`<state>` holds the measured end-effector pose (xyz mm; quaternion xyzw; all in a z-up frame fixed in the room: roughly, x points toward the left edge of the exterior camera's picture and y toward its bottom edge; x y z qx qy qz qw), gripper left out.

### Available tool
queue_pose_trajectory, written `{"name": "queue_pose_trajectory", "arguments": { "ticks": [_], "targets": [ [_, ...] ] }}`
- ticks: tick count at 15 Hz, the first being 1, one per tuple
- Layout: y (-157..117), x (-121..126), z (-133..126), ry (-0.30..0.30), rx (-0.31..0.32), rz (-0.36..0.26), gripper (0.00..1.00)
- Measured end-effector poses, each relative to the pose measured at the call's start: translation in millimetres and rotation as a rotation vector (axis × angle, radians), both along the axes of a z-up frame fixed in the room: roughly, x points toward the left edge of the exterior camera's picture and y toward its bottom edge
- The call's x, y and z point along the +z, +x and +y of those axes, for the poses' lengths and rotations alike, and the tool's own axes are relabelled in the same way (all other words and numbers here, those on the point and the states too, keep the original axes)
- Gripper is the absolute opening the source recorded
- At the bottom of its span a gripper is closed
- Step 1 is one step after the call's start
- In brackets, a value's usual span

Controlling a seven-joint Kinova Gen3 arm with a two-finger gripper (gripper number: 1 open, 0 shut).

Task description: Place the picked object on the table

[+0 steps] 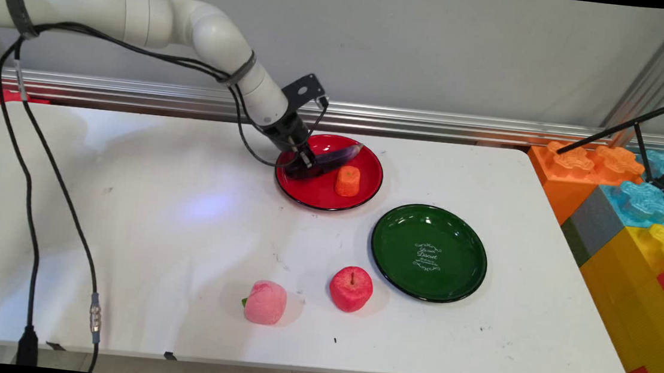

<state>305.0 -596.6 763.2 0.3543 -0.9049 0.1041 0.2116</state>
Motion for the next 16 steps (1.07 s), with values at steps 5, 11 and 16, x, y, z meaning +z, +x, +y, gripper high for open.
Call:
{"name": "queue_pose_trajectory", "arguments": {
  "ticks": [5, 11, 16],
  "targets": [
    [-16, 31, 3, -0.033, 0.022, 0.011, 0.00],
    [-40, 88, 17, -0.075, 0.031, 0.032, 0.00],
    [-58, 114, 48, -0.032, -0.002, 0.071, 0.00]
  ]
}}
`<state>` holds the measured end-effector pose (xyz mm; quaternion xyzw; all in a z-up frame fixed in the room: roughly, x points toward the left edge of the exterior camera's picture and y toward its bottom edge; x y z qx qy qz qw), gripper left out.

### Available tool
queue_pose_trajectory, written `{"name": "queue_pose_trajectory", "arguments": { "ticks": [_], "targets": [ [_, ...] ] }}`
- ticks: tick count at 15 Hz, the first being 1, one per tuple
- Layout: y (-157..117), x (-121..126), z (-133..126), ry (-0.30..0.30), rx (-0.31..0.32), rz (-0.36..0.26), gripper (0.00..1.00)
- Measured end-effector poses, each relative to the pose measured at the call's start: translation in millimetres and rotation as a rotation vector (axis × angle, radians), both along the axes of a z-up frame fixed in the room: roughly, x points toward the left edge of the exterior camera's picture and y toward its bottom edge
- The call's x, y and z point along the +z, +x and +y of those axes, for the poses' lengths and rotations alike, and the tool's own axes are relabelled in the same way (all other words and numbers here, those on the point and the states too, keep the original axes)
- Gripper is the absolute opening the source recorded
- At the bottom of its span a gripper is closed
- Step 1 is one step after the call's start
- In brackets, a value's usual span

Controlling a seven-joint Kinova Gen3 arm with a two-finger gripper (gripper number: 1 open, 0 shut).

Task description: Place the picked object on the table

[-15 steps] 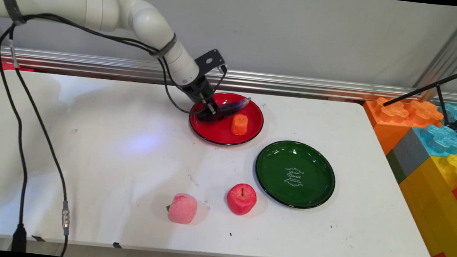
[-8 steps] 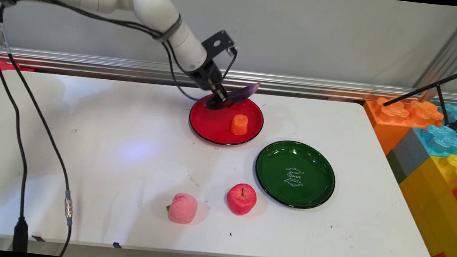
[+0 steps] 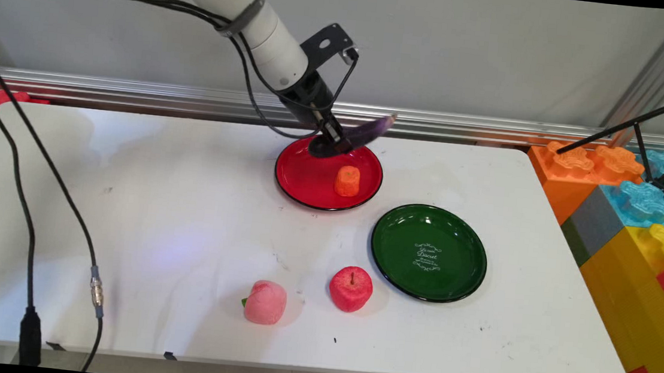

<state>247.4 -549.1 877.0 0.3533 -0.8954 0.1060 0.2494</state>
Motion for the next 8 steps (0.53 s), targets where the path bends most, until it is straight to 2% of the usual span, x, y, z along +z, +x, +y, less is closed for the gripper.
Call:
{"name": "queue_pose_trajectory", "arguments": {
  "ticks": [4, 8],
  "targets": [
    [-7, 11, 46, 0.083, -0.066, 0.019, 0.00],
    [4, 7, 82, 0.135, -0.119, -0.005, 0.00]
  ]
}}
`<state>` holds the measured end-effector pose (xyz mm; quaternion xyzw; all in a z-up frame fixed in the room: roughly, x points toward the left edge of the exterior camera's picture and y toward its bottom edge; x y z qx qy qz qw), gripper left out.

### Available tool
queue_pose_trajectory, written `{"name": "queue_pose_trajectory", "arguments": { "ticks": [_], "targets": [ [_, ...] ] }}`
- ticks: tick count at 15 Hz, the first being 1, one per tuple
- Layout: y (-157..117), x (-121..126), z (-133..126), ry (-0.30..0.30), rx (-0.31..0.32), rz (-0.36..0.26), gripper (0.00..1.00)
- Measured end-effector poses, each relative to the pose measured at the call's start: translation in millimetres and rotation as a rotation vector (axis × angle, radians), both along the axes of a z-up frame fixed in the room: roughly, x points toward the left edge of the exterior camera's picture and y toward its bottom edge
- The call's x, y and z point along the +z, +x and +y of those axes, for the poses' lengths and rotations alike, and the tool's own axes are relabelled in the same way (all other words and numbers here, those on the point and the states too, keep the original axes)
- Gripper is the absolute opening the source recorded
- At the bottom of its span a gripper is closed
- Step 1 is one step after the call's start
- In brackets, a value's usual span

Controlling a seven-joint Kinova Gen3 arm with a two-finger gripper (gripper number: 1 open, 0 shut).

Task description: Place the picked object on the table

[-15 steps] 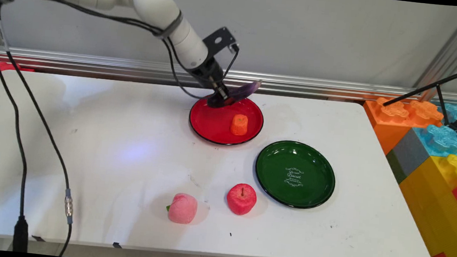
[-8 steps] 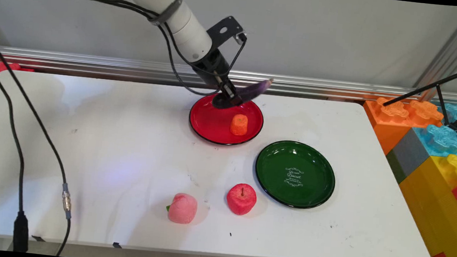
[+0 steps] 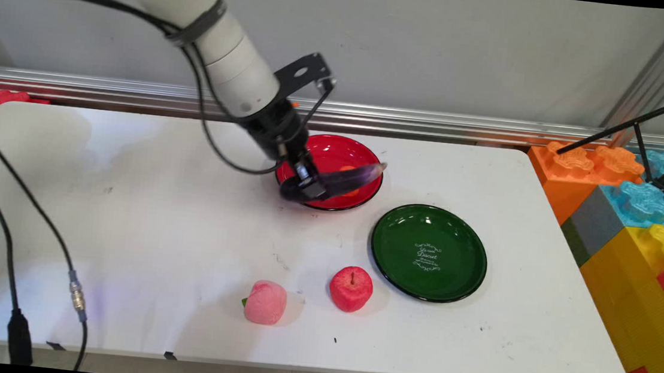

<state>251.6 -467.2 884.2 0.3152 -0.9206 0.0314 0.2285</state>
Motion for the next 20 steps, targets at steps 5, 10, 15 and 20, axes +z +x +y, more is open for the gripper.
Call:
{"name": "queue_pose_trajectory", "arguments": {
  "ticks": [5, 10, 15, 20],
  "targets": [
    [19, -20, 18, 0.000, -0.042, -0.045, 0.00],
    [38, -54, 23, -0.016, -0.091, -0.081, 0.00],
    [50, -85, 22, -0.045, -0.136, -0.098, 0.00],
    [52, -94, 20, -0.076, -0.157, -0.096, 0.00]
  ]
}}
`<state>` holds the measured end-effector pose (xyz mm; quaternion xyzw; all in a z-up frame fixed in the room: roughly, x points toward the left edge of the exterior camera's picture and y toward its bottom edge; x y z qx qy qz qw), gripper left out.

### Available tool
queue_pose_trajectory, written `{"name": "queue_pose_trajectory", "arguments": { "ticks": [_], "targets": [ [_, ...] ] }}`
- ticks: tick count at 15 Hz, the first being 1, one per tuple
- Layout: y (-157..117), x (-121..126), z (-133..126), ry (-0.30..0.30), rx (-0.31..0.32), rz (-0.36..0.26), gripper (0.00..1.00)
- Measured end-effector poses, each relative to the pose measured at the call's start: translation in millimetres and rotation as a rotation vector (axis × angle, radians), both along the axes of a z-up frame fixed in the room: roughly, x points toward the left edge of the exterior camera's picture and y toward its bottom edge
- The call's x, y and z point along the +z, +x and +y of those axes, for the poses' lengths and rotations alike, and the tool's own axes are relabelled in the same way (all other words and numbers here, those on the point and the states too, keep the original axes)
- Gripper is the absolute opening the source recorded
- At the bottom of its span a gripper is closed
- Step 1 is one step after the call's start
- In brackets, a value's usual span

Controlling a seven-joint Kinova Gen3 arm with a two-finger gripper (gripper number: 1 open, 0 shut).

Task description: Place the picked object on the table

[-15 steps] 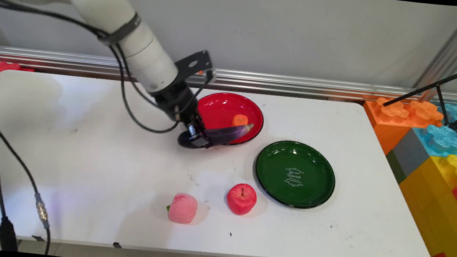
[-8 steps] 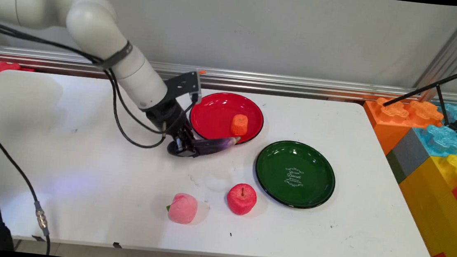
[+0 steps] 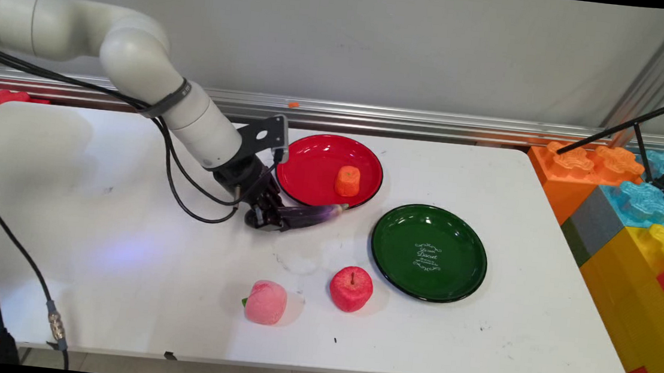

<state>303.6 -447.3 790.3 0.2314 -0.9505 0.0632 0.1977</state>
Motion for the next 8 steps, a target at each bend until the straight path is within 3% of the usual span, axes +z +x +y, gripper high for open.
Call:
{"name": "queue_pose_trajectory", "arguments": {
  "ticks": [2, 3, 8],
  "targets": [
    [0, -1, -1, -0.011, -0.008, 0.003, 0.00],
    [0, 0, -2, -0.017, -0.013, 0.004, 1.00],
    [1, 10, -5, -0.034, -0.025, 0.008, 1.00]
  ]
}}
